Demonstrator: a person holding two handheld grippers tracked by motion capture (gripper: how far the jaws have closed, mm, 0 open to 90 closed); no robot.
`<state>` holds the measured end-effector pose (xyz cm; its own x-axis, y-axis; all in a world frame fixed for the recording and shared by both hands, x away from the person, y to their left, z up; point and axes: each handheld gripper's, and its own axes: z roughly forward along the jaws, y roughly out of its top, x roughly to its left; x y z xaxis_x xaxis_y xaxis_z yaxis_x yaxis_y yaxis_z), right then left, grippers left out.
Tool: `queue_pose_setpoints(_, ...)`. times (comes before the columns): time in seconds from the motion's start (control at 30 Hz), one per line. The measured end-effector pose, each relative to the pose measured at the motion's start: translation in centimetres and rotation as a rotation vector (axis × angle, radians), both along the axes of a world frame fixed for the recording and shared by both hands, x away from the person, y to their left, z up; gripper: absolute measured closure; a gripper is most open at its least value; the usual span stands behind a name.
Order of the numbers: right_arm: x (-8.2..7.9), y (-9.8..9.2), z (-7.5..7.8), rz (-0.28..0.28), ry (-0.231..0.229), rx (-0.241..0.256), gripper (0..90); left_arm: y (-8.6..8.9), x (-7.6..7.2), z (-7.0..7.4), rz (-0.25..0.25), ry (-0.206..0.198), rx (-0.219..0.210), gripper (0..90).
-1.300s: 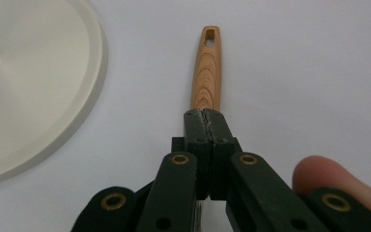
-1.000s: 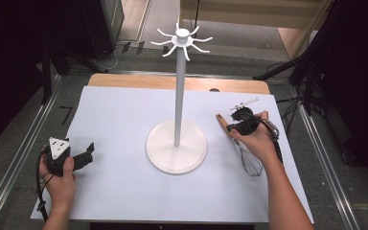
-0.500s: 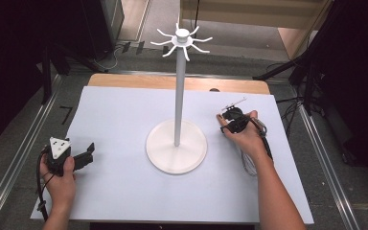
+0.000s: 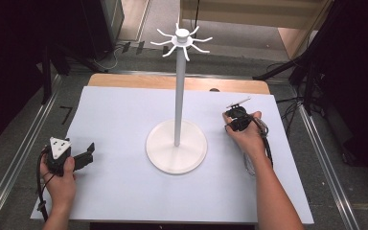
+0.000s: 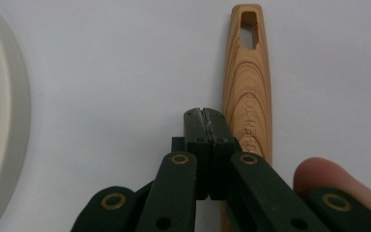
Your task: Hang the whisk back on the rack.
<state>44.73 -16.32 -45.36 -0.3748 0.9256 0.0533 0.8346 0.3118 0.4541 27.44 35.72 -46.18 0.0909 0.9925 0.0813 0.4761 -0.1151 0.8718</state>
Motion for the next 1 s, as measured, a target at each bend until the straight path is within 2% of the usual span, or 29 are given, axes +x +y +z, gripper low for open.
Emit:
queue_pose_setpoints(0.07,0.1,-0.5,0.0,-0.031,-0.005,-0.006,90.0,0.0,0.0,0.0,-0.001,-0.001,0.000,14.5)
queue_pose_setpoints(0.2,0.1,-0.8,-0.1,-0.050,-0.006,-0.003,90.0,0.0,0.0,0.0,-0.001,-0.001,0.000,14.5)
queue_pose_setpoints(0.37,0.2,-1.2,-0.1,-0.081,-0.015,-0.035,90.0,0.0,0.0,0.0,-0.001,0.000,0.001,14.5)
queue_pose_setpoints(0.47,0.2,-1.2,-0.1,-0.085,-0.023,-0.044,90.0,0.0,0.0,0.0,-0.001,0.000,0.001,14.5)
queue_pose_setpoints(0.53,0.2,-1.4,0.0,-0.082,-0.015,-0.032,89.6,0.0,0.0,0.0,-0.001,0.000,0.001,14.5)
queue_pose_setpoints(0.7,-0.6,-2.1,1.4,-0.078,-0.044,0.035,75.4,0.0,0.0,0.0,0.000,0.001,0.001,14.5)
queue_pose_setpoints(0.73,-1.0,-2.6,2.2,-0.094,-0.047,0.070,67.6,0.0,0.0,0.0,-0.001,-0.002,0.000,14.5)
queue_pose_setpoints(0.77,-1.0,-2.6,2.2,-0.094,-0.047,0.070,67.6,0.0,0.0,0.0,-0.001,-0.002,0.000,14.5)
queue_pose_setpoints(0.83,-1.4,-3.1,2.8,-0.109,-0.052,0.104,63.4,0.0,0.0,0.0,-0.002,-0.001,0.000,14.5)
queue_pose_setpoints(0.87,-1.7,-3.7,3.2,-0.122,-0.050,0.115,58.5,0.0,0.0,0.0,-0.001,-0.001,0.000,14.5)
queue_pose_setpoints(1.0,-2.3,-4.3,3.6,-0.132,-0.041,0.098,53.1,0.0,0.0,0.0,-0.002,0.001,0.003,14.5)
